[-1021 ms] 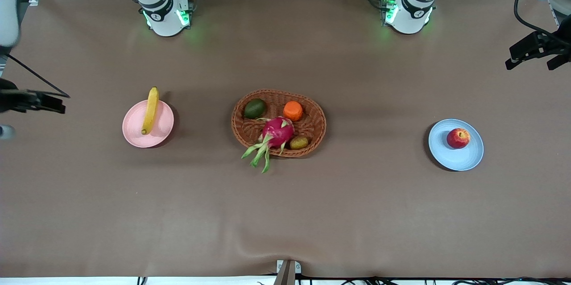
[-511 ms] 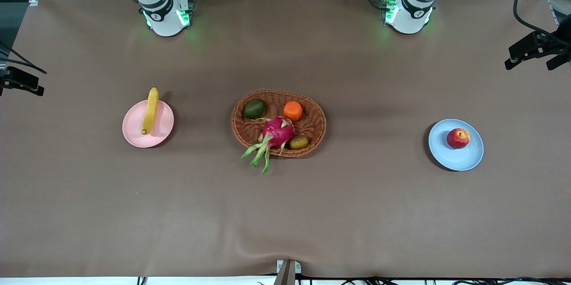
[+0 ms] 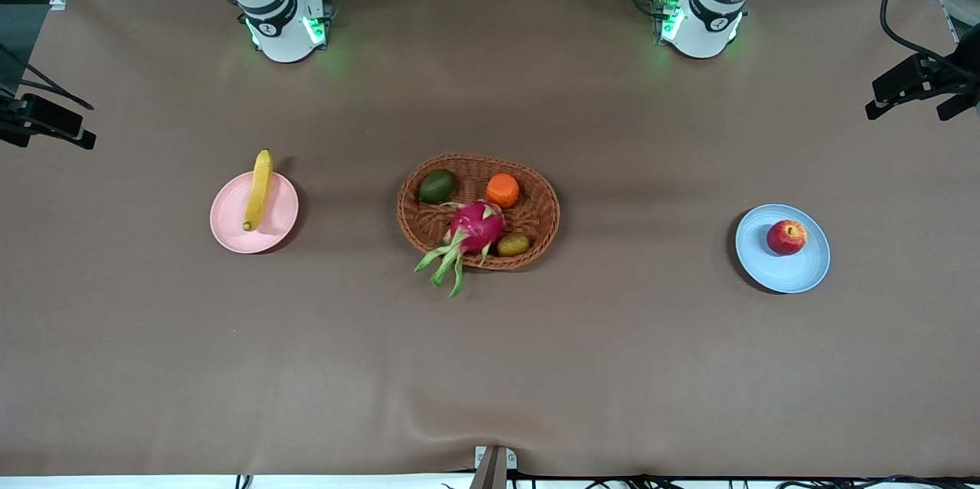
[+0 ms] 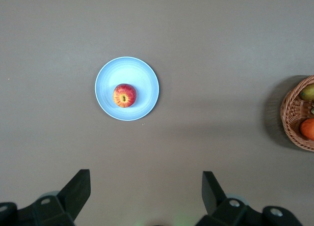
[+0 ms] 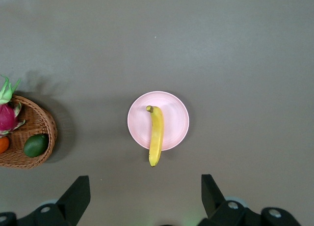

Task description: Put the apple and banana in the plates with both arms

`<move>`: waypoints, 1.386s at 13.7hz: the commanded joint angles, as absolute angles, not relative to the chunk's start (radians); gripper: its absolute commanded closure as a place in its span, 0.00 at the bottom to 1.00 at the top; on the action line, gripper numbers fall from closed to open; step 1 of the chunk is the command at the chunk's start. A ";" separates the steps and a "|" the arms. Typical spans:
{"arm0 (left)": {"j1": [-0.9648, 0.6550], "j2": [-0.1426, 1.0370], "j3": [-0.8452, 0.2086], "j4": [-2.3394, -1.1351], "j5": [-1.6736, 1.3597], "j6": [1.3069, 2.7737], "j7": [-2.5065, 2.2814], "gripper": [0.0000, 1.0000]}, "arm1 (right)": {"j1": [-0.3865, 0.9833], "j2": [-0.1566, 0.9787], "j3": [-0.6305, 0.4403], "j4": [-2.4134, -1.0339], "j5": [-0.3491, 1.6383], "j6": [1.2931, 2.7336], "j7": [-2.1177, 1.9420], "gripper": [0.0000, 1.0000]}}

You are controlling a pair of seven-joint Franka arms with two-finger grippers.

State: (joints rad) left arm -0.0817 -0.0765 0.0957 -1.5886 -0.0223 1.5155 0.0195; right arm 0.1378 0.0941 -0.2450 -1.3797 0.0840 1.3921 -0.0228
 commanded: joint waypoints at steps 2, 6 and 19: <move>-0.083 -0.066 0.094 -1.565 -0.017 1.499 0.035 0.00 | 0.149 0.087 -0.247 -1.371 0.089 1.373 -0.005 0.00; -0.084 -0.066 0.092 -1.563 -0.017 1.499 0.035 0.00 | 0.163 0.069 -0.230 -1.373 0.084 1.376 -0.005 0.00; -0.083 -0.064 0.092 -1.565 -0.021 1.499 0.035 0.00 | -0.020 -0.058 0.018 -1.543 0.008 1.450 -0.003 0.00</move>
State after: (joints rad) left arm -0.0823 -0.0755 0.0923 -1.5886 -0.0223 1.5155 0.0196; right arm 0.0038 -0.0381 -0.0066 -1.5191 0.0194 1.4403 -0.0084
